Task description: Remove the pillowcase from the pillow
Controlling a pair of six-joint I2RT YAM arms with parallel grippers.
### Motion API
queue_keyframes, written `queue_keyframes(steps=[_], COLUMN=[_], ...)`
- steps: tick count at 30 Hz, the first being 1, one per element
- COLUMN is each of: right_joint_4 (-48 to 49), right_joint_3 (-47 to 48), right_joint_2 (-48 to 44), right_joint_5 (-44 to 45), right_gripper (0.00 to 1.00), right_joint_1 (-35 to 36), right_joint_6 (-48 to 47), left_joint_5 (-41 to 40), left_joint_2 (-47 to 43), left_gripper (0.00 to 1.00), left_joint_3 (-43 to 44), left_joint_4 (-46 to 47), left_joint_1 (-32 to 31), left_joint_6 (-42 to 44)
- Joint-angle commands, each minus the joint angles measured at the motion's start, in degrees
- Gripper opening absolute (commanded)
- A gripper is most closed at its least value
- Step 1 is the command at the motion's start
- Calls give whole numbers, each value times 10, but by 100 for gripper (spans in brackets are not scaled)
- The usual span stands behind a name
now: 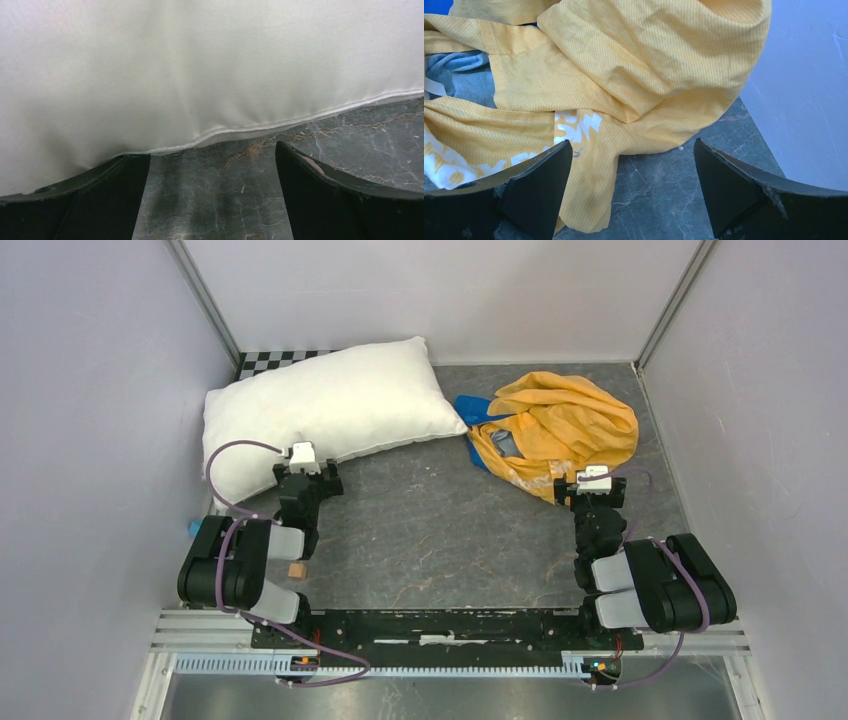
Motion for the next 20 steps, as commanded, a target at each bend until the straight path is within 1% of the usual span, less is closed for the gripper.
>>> queue_keyframes(steps=[1,4,20], right_joint_4=[34,34,34], right_joint_3=[-61,-61,-61], right_joint_2=[1,2,2], right_joint_5=[-2,-2,-2], right_gripper=[98,98,98], right_joint_1=[1,2,1], right_joint_6=[-6,-6,-6], left_joint_5=[40,29,27], left_joint_2=[-3,-2,-1], left_gripper=[100,100,100], left_joint_3=[-2,6,8], left_joint_4=[63,49,47], left_joint_1=[2,2,4], left_joint_6=[37,32,30])
